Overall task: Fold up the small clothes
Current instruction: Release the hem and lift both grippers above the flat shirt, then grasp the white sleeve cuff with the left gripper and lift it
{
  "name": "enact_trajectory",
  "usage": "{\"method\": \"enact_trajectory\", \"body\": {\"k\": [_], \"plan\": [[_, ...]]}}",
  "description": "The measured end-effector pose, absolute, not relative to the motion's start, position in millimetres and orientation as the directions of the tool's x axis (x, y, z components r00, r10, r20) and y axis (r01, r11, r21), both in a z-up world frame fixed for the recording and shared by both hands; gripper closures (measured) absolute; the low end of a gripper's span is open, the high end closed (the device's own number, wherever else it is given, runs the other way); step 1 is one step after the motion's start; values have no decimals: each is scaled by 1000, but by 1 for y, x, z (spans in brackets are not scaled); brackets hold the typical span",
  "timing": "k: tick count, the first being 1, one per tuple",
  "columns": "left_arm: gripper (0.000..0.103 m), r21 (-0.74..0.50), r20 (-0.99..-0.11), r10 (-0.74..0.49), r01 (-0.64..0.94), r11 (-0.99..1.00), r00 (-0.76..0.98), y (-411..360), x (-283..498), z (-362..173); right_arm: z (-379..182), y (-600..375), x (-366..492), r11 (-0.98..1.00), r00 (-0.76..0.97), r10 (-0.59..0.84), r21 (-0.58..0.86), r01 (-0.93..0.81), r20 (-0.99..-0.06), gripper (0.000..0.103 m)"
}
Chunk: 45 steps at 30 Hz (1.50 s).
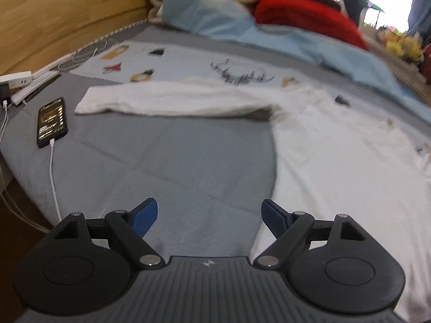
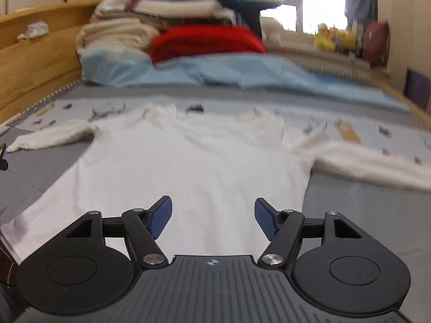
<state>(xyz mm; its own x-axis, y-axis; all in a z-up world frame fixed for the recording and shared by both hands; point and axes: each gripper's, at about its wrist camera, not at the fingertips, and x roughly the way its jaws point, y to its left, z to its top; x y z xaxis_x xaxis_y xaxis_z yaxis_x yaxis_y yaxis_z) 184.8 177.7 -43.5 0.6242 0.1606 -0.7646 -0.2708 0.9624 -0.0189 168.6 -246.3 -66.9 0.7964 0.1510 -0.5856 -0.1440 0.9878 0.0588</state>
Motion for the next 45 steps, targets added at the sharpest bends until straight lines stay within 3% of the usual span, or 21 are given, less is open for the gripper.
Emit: {"method": "enact_trajectory", "body": {"k": [5,27,34,38,45], "plan": [[15,30,-742,207,-276,961,638,180,194,-43,-70,-242,173,988,803,148,60,-139,-578,34],[15,-63,-779,162,-332,941,606,201,227,-50,-81,-233,181,989,776,129,21,-148,-617,34],[14,83,-765,368,-487,870,528,276,282,-69,-72,-242,204,987,773,157,124,-102,-614,34],[14,-10,-772,398,-635,772,496,344,321,-74,-66,-242,239,985,794,156,154,-80,-588,34],[14,-343,-788,307,-795,500,533,424,351,-116,-86,-245,273,978,748,167,201,-45,-642,34]]}}
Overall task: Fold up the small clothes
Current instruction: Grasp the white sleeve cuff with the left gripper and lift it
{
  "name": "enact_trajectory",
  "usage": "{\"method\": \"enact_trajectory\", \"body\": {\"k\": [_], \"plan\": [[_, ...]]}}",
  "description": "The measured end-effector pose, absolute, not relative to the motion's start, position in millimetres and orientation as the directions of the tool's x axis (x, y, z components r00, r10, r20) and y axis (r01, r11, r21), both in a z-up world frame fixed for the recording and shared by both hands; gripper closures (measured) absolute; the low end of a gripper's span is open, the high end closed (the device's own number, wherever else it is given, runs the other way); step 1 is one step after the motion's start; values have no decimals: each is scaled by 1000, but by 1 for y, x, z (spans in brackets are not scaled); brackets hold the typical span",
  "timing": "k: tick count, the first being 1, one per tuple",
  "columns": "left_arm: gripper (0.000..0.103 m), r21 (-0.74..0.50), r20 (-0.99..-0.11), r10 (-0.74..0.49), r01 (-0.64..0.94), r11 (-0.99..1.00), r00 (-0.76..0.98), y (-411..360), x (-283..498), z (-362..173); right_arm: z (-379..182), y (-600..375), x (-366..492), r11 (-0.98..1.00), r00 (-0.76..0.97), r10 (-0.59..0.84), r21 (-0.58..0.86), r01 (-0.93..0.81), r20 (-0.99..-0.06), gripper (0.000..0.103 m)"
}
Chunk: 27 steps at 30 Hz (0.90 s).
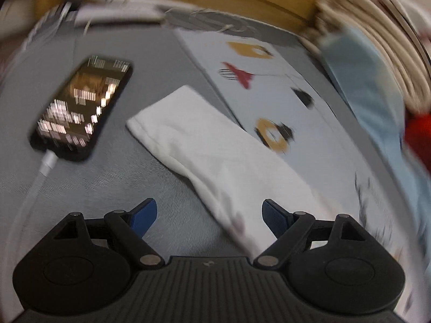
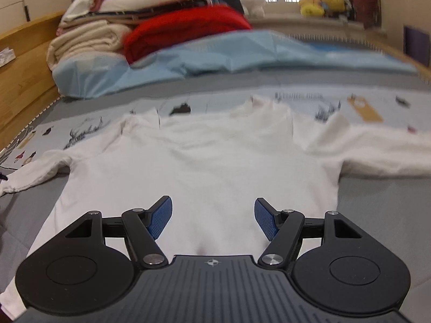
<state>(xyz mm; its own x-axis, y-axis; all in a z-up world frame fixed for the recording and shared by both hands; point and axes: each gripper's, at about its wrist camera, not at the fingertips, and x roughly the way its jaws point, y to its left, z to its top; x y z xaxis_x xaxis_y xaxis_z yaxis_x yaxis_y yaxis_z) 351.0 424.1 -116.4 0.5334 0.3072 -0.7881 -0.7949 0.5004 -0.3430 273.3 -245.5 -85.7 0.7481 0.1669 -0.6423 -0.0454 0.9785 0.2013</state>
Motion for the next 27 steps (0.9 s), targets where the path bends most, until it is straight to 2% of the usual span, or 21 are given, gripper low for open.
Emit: {"method": "enact_trajectory", "body": {"k": [3,6,7,8,9,10,14,18,20,23,27], "plan": [[13,-360,-727,398,-804,473,559,428,361,-126,-90,-246,276,981,737,164,189,-50,-656,34],[13,-320,-714,428,-802,505,554,431,379,-129,-93,-247,277,984,735,149,173,-43,-662,34],[19,-313,-712,433,-802,509,553,433,382,-129,-95,-247,278,984,731,145,172,-38,-667,34],[33,-288,-711,456,-812,507,536,432,386,-129,-96,-247,279,984,725,142,172,-33,-674,34],[88,-253,-714,482,-830,497,507,433,389,-128,-97,-247,281,984,719,142,174,-30,-680,34],[98,-232,-734,482,-844,484,478,437,391,-128,-98,-247,281,984,715,144,177,-29,-684,34],[98,-360,-727,466,-858,367,504,447,372,-101,-92,-248,280,976,718,173,216,-32,-675,34],[98,-408,-614,477,-770,491,629,418,377,-34,-73,-248,269,970,763,208,231,-78,-613,34],[98,-387,-553,448,-693,609,703,380,393,7,-68,-251,266,965,767,222,247,-85,-603,34],[98,-332,-485,344,-533,778,804,300,420,52,-63,-258,264,944,753,262,322,-70,-604,34],[98,-322,-418,99,-249,913,903,161,437,74,-54,-261,260,946,775,251,315,-70,-581,34]]}}
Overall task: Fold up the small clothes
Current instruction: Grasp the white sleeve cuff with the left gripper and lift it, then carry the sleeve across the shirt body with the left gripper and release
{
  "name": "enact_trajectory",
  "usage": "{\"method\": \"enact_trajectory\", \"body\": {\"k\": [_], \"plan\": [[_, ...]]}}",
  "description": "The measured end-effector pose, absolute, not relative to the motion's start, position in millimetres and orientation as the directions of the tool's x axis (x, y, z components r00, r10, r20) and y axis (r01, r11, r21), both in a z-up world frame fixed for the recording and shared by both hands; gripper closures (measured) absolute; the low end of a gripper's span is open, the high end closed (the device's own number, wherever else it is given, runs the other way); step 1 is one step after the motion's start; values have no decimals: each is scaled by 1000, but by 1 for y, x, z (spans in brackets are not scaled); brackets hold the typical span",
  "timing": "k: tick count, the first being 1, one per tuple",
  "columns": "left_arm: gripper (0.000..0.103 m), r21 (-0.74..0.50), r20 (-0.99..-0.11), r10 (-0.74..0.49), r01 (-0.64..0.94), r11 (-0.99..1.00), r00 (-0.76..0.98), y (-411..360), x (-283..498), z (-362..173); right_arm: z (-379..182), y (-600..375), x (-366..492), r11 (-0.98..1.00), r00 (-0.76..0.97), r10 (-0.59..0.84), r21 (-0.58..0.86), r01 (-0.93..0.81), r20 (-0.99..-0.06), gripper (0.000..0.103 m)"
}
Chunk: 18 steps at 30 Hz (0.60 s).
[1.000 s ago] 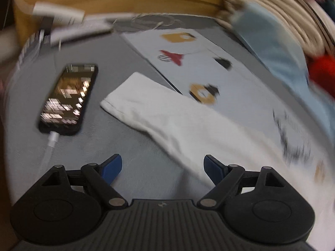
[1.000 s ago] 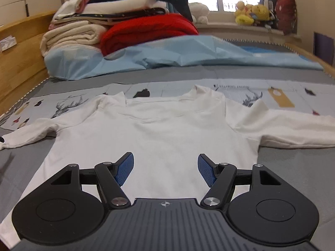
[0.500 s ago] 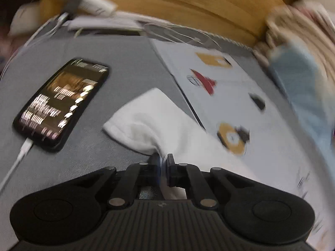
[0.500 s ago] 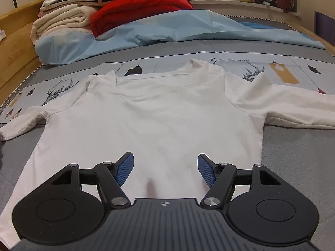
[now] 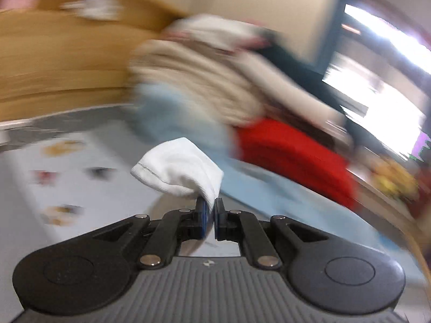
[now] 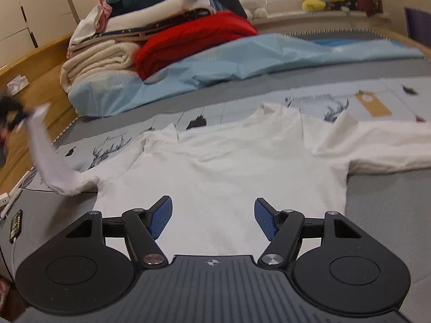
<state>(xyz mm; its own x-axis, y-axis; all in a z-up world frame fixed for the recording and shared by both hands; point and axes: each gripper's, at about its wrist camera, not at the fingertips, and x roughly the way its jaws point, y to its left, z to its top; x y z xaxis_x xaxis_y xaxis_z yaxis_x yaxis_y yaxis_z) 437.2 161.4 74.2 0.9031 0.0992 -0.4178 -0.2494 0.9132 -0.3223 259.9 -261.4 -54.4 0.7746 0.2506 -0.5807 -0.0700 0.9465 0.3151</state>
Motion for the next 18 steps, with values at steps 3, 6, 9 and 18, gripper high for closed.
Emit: {"method": "enact_trajectory", "body": {"k": [3,6,9,18], "plan": [[97,-273,-419,-86,-35,961,904,49,432,50,-50,-267,257,950,785,233,306,-58,-574,34],[83,-246,-558,-276,161,956,783,-45,425,-10,-48,-278,255,931,783,258,363,-44,-566,34],[66,-204,-724,-323,258,944,609,-85,424,-65,-46,-287,256,934,787,239,356,-27,-568,34],[28,43,-738,84,-78,996,670,43,386,-71,-49,-325,263,884,797,231,463,68,-558,34]]}}
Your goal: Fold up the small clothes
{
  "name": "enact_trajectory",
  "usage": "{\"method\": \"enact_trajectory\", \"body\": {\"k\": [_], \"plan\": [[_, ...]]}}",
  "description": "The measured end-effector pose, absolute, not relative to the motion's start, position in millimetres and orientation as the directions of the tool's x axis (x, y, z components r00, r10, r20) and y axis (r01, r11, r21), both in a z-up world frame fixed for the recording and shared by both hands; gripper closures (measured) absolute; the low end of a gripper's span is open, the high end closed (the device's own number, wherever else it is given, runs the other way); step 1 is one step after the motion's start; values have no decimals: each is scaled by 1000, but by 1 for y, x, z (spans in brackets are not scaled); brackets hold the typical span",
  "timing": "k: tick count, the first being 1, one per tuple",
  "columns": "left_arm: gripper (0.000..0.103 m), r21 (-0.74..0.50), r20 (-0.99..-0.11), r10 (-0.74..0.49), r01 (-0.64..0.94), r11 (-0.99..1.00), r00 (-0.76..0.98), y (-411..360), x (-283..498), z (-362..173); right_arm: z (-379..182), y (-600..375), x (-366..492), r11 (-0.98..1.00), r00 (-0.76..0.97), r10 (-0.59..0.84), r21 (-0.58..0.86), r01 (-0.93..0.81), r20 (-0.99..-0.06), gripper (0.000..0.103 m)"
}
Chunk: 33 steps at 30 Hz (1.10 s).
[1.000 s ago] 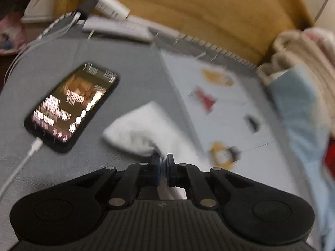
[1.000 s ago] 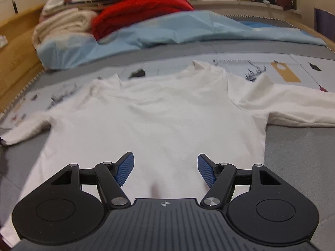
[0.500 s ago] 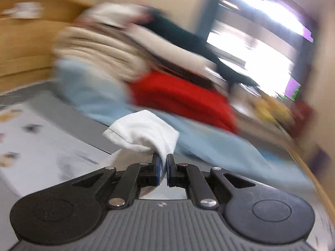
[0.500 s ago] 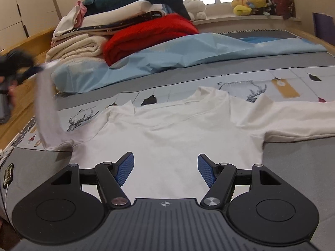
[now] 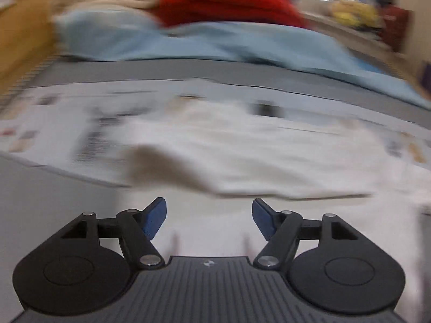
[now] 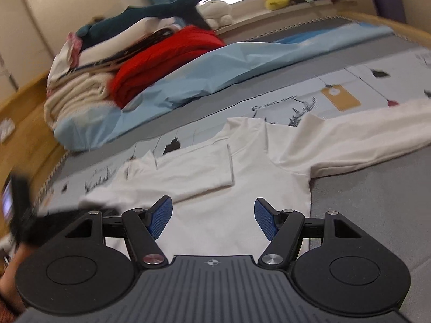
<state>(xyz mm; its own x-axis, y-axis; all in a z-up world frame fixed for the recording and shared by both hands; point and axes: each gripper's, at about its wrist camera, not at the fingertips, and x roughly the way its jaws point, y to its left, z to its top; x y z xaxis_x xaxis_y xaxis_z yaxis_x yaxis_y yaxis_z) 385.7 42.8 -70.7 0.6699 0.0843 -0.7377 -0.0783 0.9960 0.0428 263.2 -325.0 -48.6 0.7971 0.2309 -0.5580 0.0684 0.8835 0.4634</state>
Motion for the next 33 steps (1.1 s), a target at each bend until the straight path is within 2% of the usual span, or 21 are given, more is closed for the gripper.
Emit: {"method": "enact_trajectory", "body": {"k": [3,6,9,13,16,17,18,20,25,30,32,33], "plan": [[24,51,-715,173,-196,979,678,91,390,-68,-53,-331,280,825,788,282,557,91,-547,35],[24,-45,-733,137,-249,967,666,127,405,-82,-62,-322,317,791,764,341,606,81,-548,41],[24,-109,-805,43,-219,970,592,143,427,-97,-79,-307,358,826,744,296,552,115,-599,54],[24,-188,-793,5,-253,949,610,161,442,-111,-109,-288,414,880,687,195,434,192,-700,54],[24,-178,-809,13,-266,947,588,164,451,-117,-124,-273,442,903,637,178,382,198,-750,54],[24,-169,-812,24,-275,946,583,165,454,-118,-126,-267,447,915,623,177,361,181,-762,58],[24,-161,-815,40,-291,943,578,167,456,-120,-127,-258,451,931,606,178,333,152,-775,78],[24,-144,-827,81,-349,926,557,172,458,-122,-124,-245,451,937,606,209,334,100,-767,103],[25,-54,-832,227,-481,875,507,191,459,-128,-83,-218,443,969,714,193,247,-29,-673,103],[25,-62,-835,238,-514,856,497,208,455,-132,-28,-249,433,934,819,235,355,-41,-524,103],[25,-55,-835,236,-502,863,496,209,455,-131,-32,-269,427,934,835,201,357,-7,-512,103],[25,-61,-836,225,-493,868,499,209,454,-130,-43,-281,427,938,827,165,345,37,-537,103]]}}
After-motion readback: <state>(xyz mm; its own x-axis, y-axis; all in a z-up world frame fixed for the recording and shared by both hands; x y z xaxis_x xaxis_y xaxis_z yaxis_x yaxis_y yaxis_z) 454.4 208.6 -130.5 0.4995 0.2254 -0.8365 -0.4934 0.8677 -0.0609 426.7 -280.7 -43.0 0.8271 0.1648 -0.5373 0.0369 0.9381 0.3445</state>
